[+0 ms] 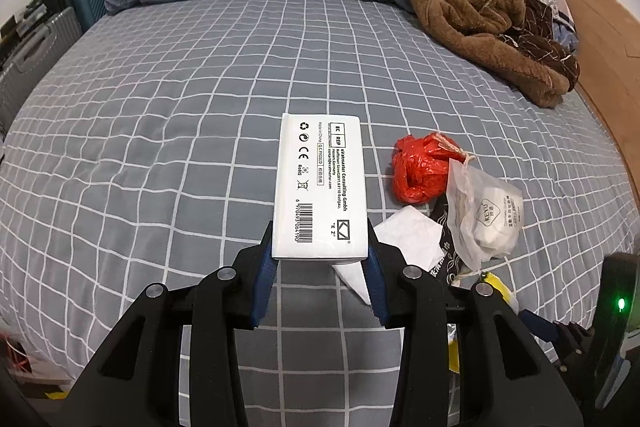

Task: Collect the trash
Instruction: 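Lift the yellow snack bag with the right tool while the left tool holds the white box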

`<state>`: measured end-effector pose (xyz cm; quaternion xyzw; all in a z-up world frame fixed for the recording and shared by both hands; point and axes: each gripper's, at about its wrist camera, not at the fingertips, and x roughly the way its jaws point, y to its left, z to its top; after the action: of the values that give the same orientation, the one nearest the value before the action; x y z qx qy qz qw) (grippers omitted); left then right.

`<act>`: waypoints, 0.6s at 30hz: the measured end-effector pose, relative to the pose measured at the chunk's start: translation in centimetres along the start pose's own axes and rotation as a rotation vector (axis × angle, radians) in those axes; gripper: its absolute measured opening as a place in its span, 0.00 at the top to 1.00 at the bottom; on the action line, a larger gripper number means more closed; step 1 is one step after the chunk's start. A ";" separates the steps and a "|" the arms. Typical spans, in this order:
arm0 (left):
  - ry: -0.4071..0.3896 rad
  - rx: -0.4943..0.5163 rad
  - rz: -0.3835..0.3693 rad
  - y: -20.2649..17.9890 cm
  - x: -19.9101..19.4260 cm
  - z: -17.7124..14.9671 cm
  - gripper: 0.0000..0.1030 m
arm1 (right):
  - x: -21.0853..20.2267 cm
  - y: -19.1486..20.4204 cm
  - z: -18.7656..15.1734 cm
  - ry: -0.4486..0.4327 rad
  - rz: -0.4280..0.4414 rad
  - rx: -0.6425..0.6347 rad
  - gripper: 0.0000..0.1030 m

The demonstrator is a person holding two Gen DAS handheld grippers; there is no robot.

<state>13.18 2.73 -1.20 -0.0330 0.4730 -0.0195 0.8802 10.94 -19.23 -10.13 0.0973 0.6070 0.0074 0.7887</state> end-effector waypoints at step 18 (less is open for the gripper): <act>-0.003 -0.006 -0.003 1.3 -0.9 -0.5 0.63 | 3.2 1.9 -0.1 0.055 -0.049 0.037 0.39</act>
<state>12.31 4.03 -0.84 -0.0363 0.4715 -0.0195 0.8809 11.88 -16.94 -12.86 0.0966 0.6306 -0.0204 0.7698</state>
